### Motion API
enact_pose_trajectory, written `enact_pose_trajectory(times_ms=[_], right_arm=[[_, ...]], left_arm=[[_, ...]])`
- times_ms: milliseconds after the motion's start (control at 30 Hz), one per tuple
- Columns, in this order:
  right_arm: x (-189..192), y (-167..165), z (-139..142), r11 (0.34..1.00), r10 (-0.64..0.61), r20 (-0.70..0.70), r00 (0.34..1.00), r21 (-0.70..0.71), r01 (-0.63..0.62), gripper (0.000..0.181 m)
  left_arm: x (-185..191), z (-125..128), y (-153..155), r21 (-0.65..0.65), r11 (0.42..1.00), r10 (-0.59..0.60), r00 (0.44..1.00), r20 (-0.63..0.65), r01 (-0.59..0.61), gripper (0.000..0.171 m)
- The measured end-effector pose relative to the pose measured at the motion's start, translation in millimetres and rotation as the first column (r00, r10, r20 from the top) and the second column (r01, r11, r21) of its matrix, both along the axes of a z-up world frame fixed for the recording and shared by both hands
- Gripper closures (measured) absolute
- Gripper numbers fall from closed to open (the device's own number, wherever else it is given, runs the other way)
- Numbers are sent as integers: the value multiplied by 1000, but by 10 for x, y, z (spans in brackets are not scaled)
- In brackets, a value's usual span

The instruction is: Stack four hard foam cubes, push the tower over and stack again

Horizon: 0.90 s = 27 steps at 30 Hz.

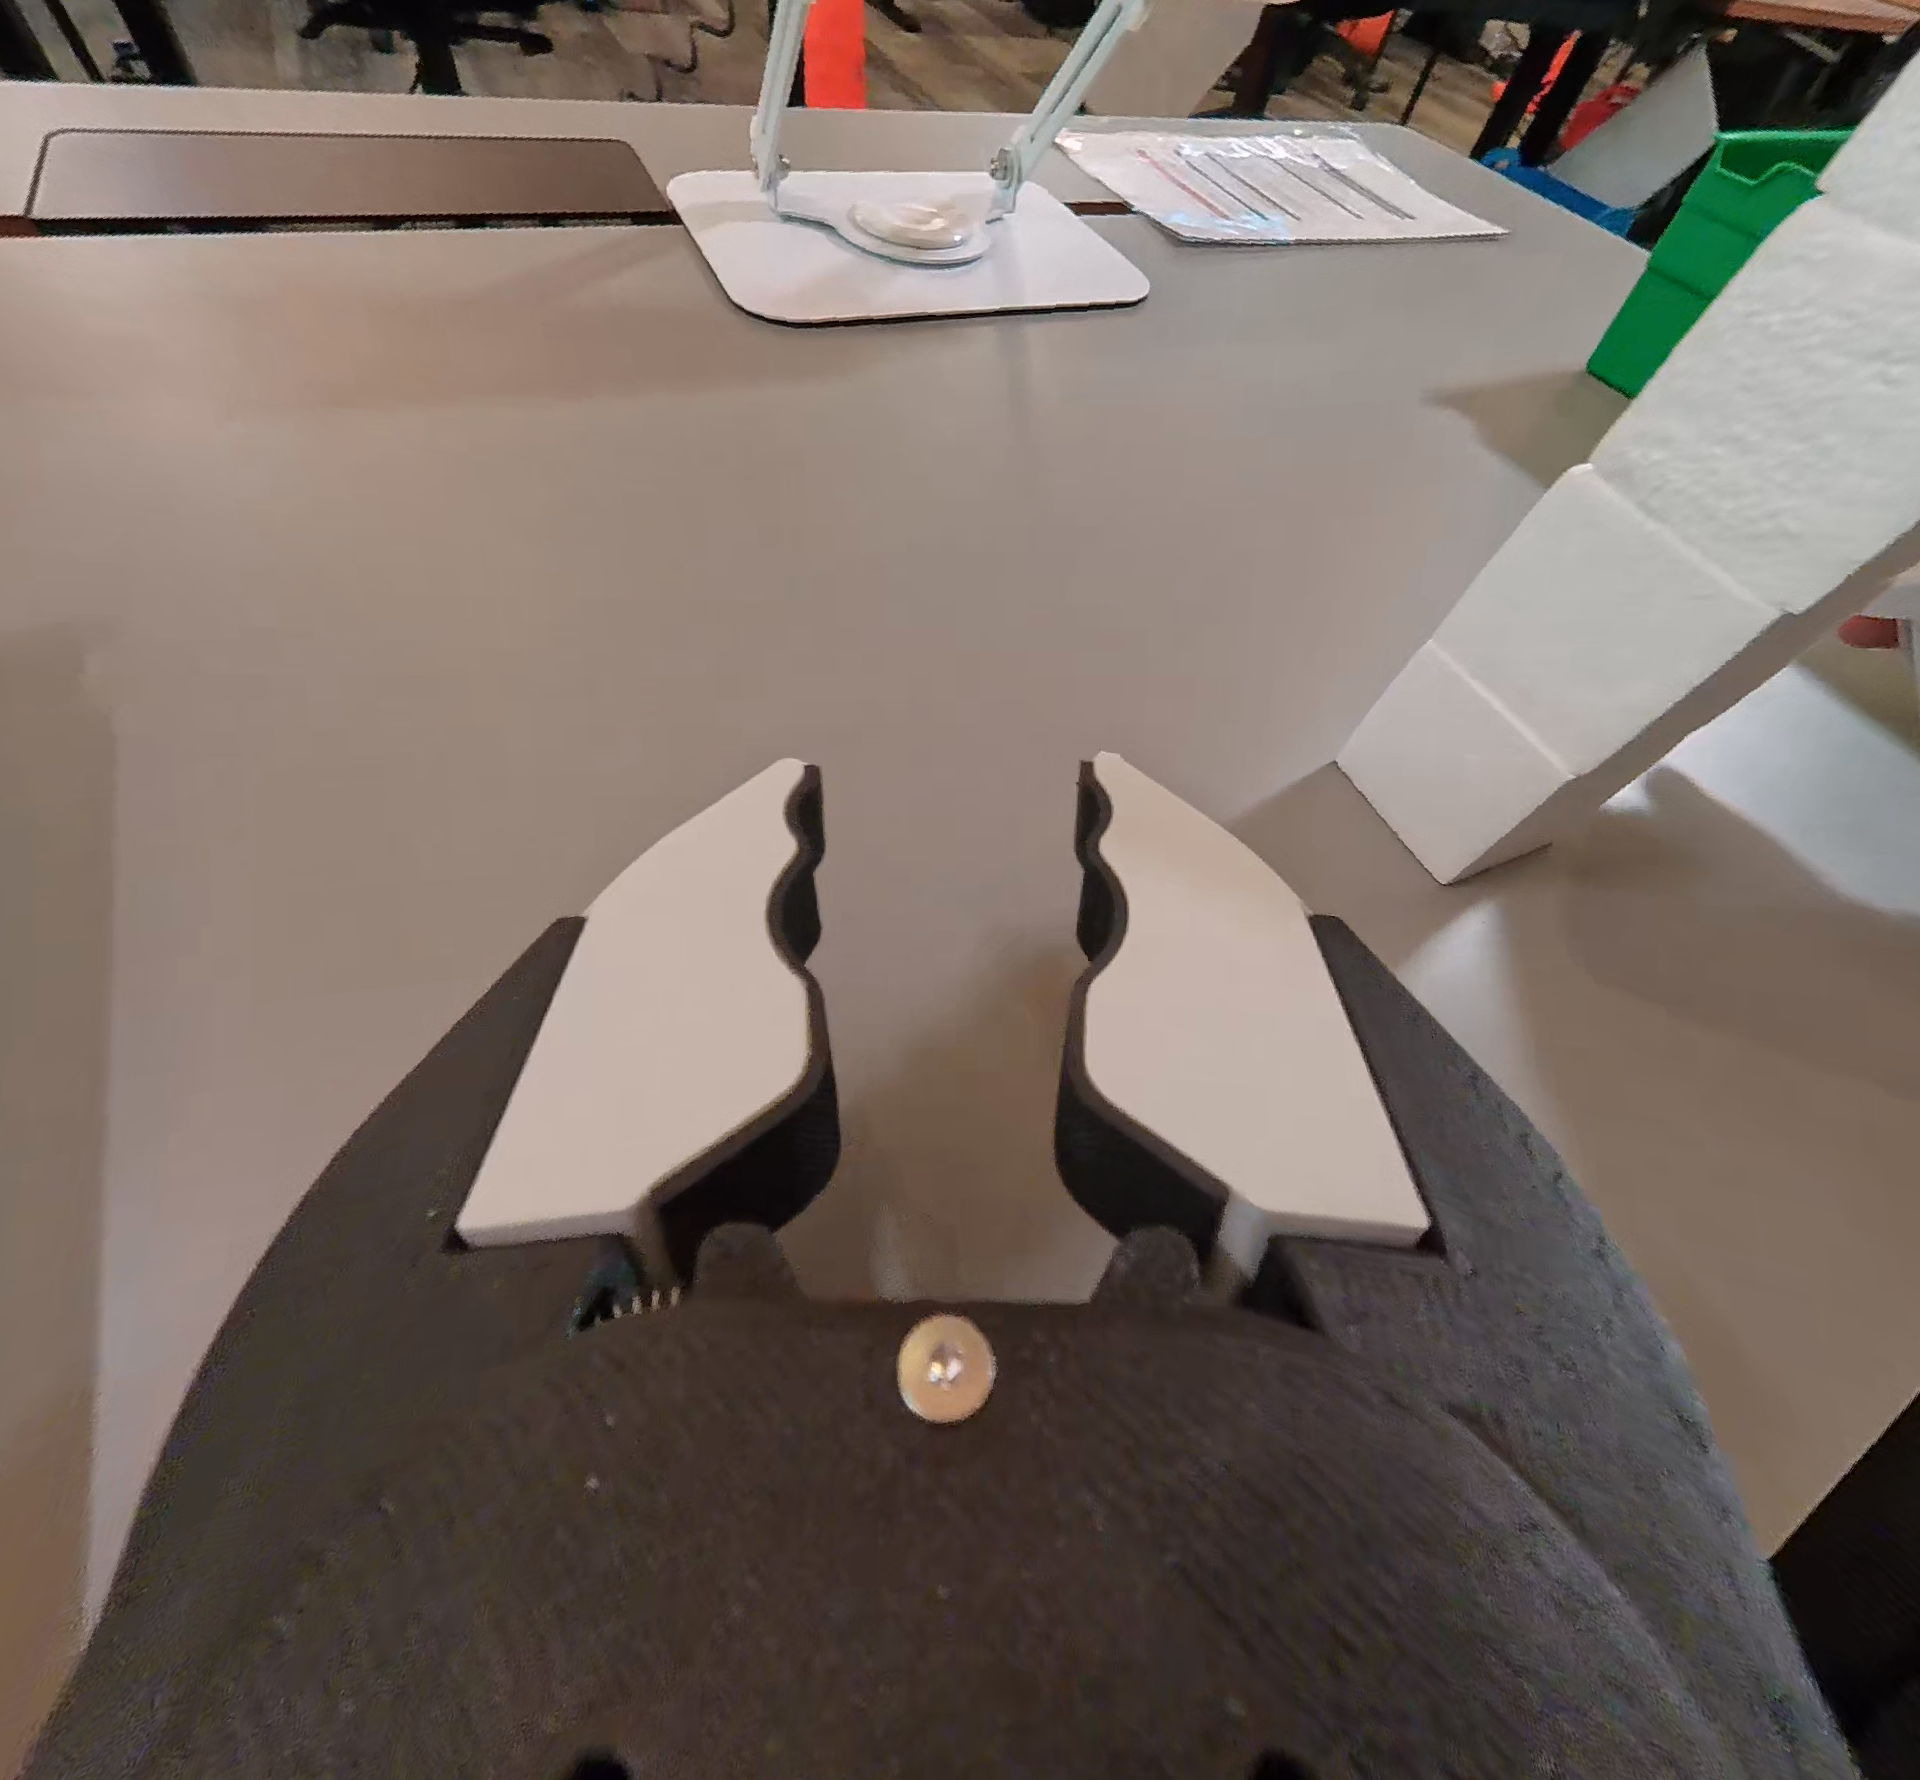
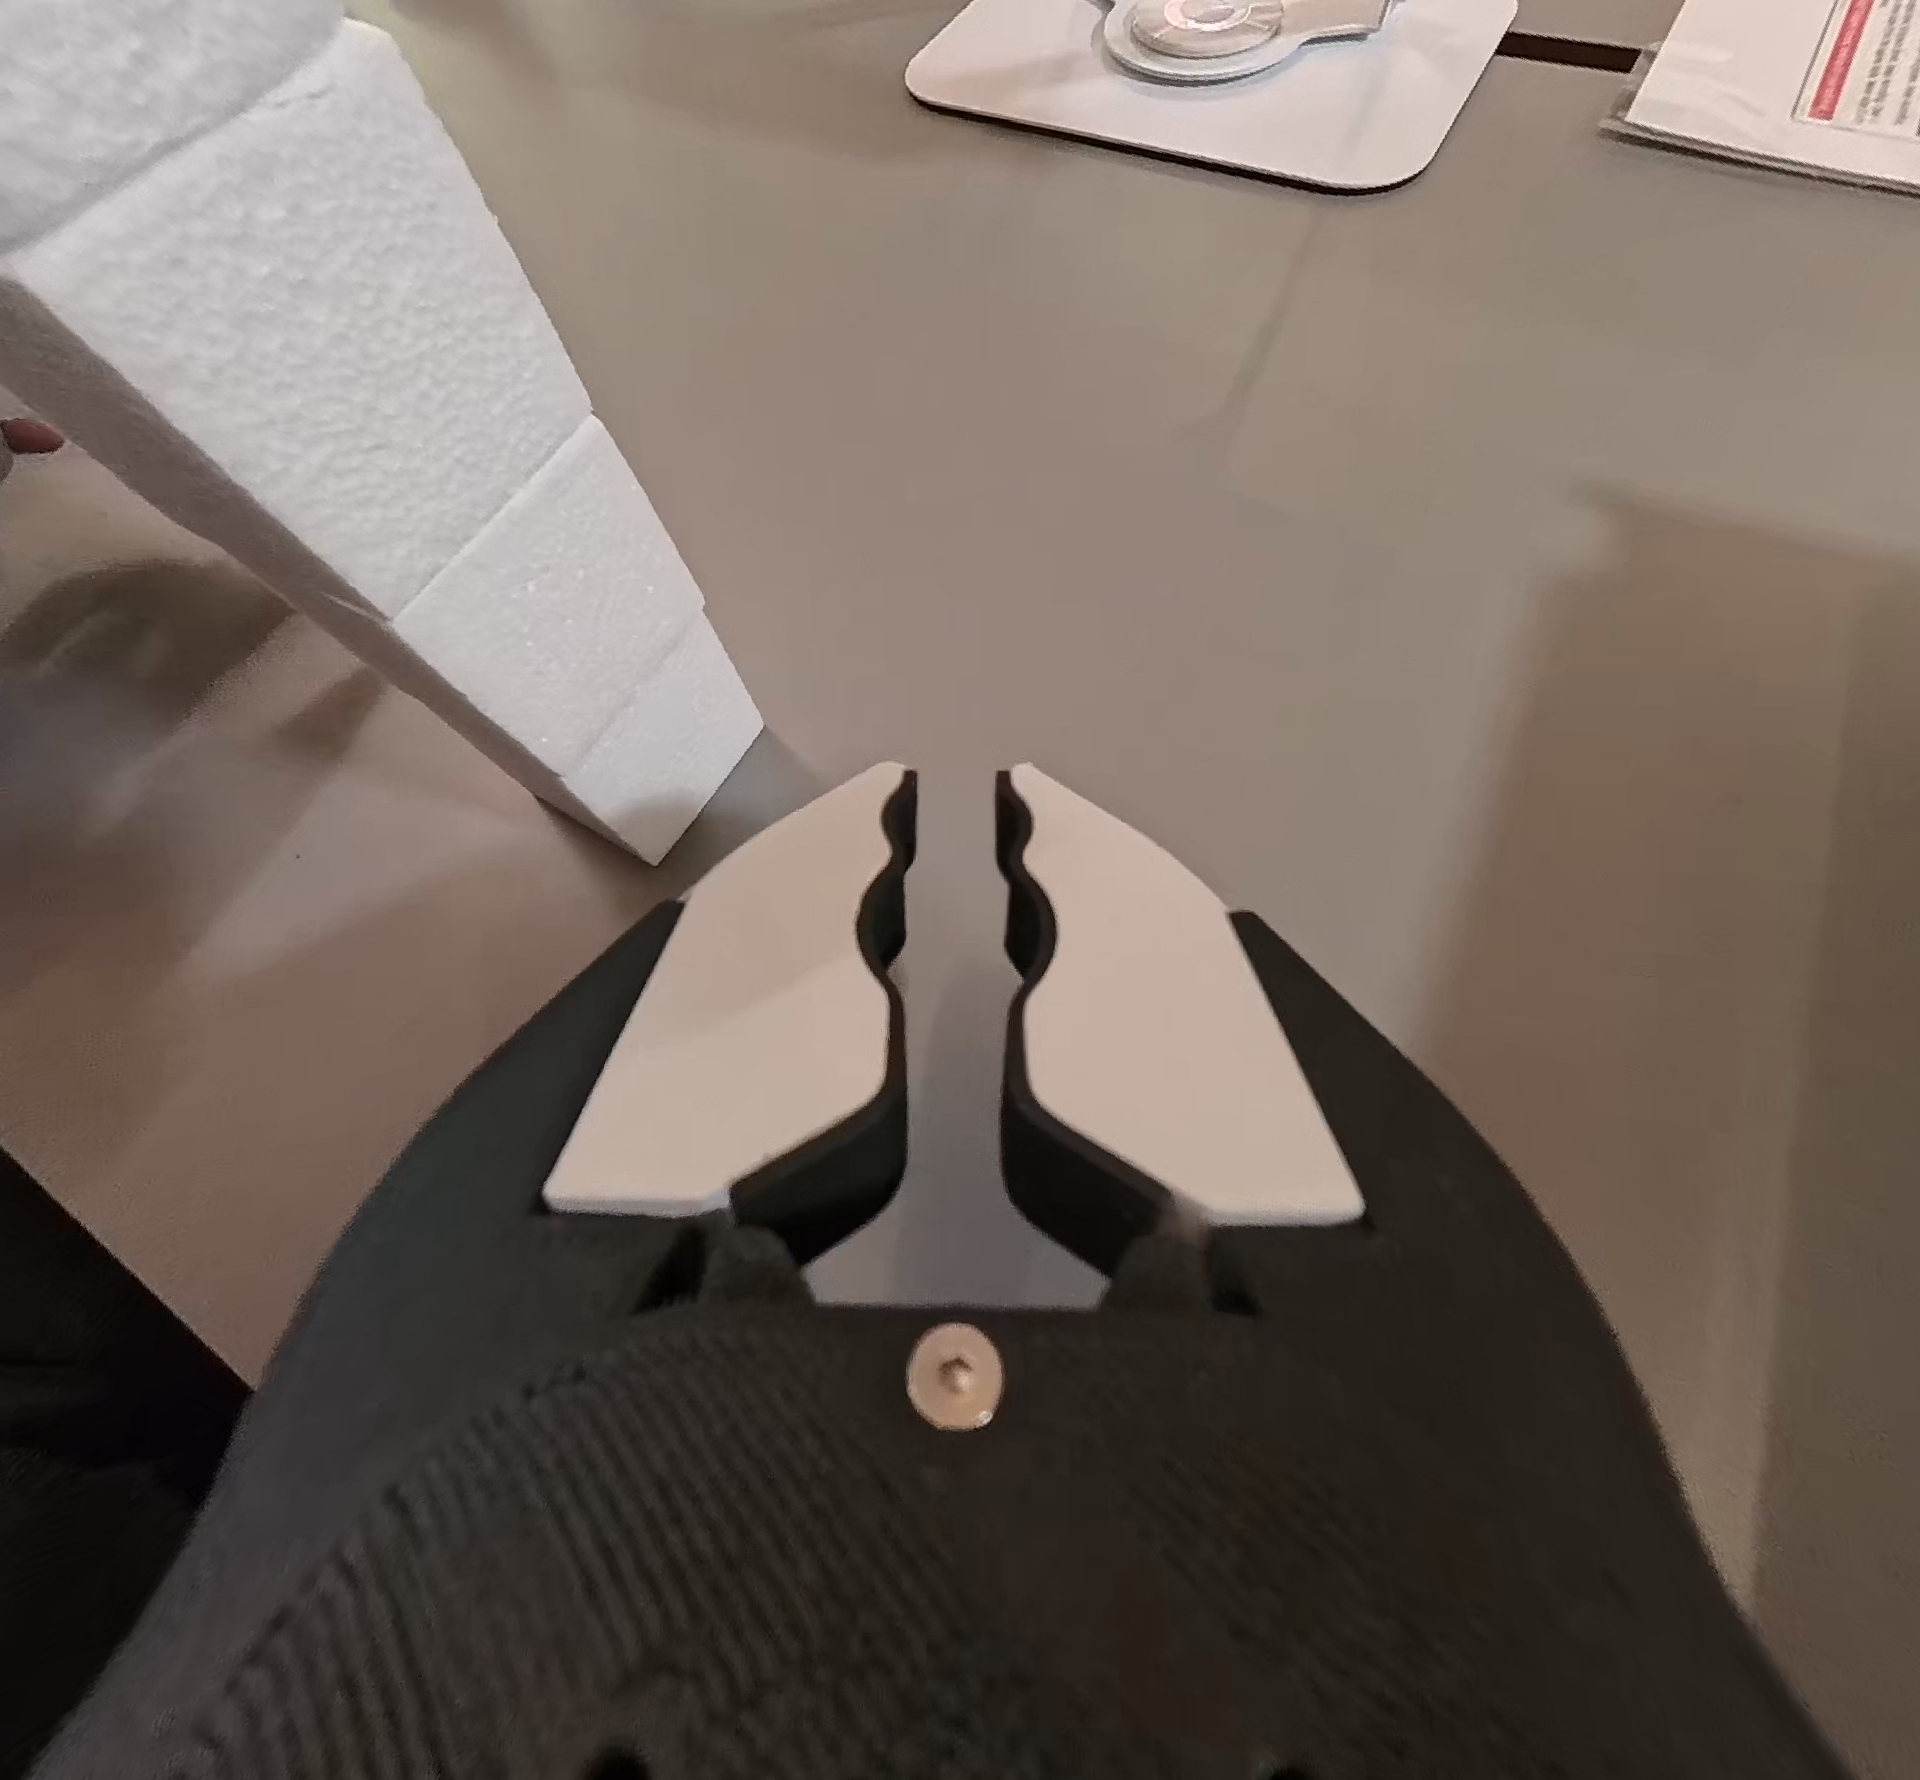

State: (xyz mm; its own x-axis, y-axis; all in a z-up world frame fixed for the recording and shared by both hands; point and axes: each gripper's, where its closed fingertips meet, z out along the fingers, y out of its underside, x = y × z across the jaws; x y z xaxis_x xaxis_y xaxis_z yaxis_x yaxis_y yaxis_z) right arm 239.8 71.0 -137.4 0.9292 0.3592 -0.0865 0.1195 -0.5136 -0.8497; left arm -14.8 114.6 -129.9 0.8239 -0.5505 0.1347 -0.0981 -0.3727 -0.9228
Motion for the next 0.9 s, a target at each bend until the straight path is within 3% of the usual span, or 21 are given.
enact_pose_trajectory(times_ms=[167,300,400,600,700,800,867,900], right_arm=[[124,26,-87,995,-85,46,995,-42,87,144],[118,-72,-230,974,-125,76,989,-181,137,150],[-67,-172,-181,959,-63,-31,998,-279,52,181],[31,-158,-143,908,-27,109,994,-412,70,181],[-45,-122,-99,847,-116,7,993,-522,103,181],[-57,-19,-143,800,-226,40,973,-562,209,181],[-250,19,-156,781,-209,55,976,-591,200,181],[-479,49,-81,782,-184,-14,983,-608,138,181]], left_arm=[[-18,7,9,6,1000,16,1000,0,-16,126],[-19,14,9,13,1000,20,1000,-4,-20,129],[-17,35,-3,31,999,20,1000,-6,-20,131],[-39,108,0,104,994,28,999,-28,-25,134],[-141,168,72,138,988,72,997,-13,-69,138],[-276,239,135,151,980,124,992,29,-127,138],[-507,452,183,225,938,247,964,99,-263,137],[-663,649,169,289,891,312,935,169,-350,139]])
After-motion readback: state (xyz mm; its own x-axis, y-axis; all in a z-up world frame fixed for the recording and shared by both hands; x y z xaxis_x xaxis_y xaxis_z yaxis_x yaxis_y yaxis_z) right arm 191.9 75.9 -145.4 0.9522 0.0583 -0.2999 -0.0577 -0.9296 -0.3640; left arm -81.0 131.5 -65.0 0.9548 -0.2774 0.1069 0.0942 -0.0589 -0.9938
